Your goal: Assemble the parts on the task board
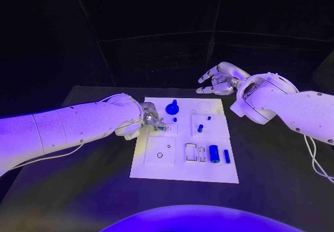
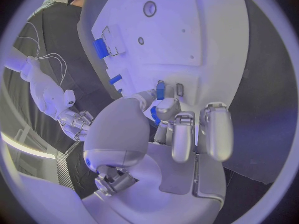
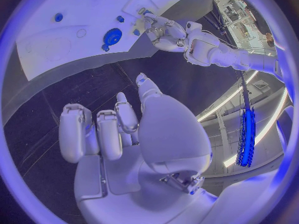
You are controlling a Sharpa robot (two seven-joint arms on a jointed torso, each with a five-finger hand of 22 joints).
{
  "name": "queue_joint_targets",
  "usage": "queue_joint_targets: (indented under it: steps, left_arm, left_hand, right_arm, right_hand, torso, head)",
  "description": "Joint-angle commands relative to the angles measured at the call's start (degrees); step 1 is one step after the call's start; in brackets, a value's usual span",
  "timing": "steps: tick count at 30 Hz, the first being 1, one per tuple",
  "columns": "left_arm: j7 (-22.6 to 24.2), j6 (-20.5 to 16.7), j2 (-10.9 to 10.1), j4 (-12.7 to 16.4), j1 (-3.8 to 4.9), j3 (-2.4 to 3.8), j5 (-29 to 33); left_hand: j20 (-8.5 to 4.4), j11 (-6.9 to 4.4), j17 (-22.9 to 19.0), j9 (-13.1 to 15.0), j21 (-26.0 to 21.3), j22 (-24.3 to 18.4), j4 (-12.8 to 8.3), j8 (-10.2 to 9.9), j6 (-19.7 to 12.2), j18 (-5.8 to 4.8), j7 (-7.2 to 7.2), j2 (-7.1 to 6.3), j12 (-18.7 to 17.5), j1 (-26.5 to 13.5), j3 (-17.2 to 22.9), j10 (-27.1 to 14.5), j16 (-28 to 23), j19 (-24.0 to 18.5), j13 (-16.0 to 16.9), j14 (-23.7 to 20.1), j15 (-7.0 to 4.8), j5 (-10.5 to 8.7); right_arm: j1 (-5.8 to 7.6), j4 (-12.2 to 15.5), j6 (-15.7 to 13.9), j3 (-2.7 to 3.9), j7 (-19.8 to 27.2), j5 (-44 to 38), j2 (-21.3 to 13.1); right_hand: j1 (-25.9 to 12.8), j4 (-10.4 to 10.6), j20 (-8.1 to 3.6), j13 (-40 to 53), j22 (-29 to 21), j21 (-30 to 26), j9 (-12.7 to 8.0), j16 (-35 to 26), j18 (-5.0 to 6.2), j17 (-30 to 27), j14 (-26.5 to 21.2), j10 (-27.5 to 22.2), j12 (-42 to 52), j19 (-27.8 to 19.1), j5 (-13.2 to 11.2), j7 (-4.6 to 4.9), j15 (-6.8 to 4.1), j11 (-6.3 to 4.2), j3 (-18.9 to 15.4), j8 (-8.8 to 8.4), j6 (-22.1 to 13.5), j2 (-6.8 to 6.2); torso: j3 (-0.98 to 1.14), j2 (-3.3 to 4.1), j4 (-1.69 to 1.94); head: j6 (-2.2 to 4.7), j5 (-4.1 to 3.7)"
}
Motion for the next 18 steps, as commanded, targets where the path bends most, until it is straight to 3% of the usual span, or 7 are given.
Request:
queue_joint_targets:
  steps: [1, 18]
  left_arm:
    - [0.14, -3.97, 0.39, 0.02, -0.24, 0.04, -4.68]
    - [-0.09, -2.56, 1.69, -0.32, -0.75, 0.05, -7.21]
  left_hand:
    - [-0.06, 0.00, 15.09, 0.12, 0.26, 0.11, -10.10, 0.30, -0.14, -0.39, -0.28, 0.20, -0.58, -0.61, 10.56, -0.07, 0.18, 0.91, -0.43, 5.95, -0.15, -0.12]
    - [-0.11, -0.06, 15.09, 0.64, 0.47, 0.47, -10.19, 0.77, -0.23, -0.46, -0.34, -0.03, -1.15, -1.24, 11.46, -0.24, 0.18, 1.04, -1.22, 5.95, -0.20, -0.14]
  right_arm:
    - [0.11, 0.07, 0.36, 0.03, 0.46, 0.13, -0.06]
    - [0.10, -0.20, 0.45, 0.03, 0.48, -0.10, 0.30]
  right_hand:
    - [-0.27, 0.30, -0.16, 0.02, 0.14, -0.16, -0.05, -0.18, 1.05, 5.85, 3.79, 0.17, 0.16, -0.36, 0.30, -0.01, -0.36, -0.32, 0.05, 0.28, 0.34, 0.37]
    - [-0.26, 0.34, -0.17, -0.09, 0.09, -0.19, -0.06, -0.23, 1.06, 5.78, 3.77, 0.10, 0.07, -0.38, 0.31, -0.02, -0.37, -0.33, 0.04, 0.30, 0.34, 0.41]
  torso:
    - [-0.03, -0.04, 0.06]
    - [0.00, -0.01, 0.00]
  head:
    - [-0.10, 0.02]
    - [-0.24, 0.12]
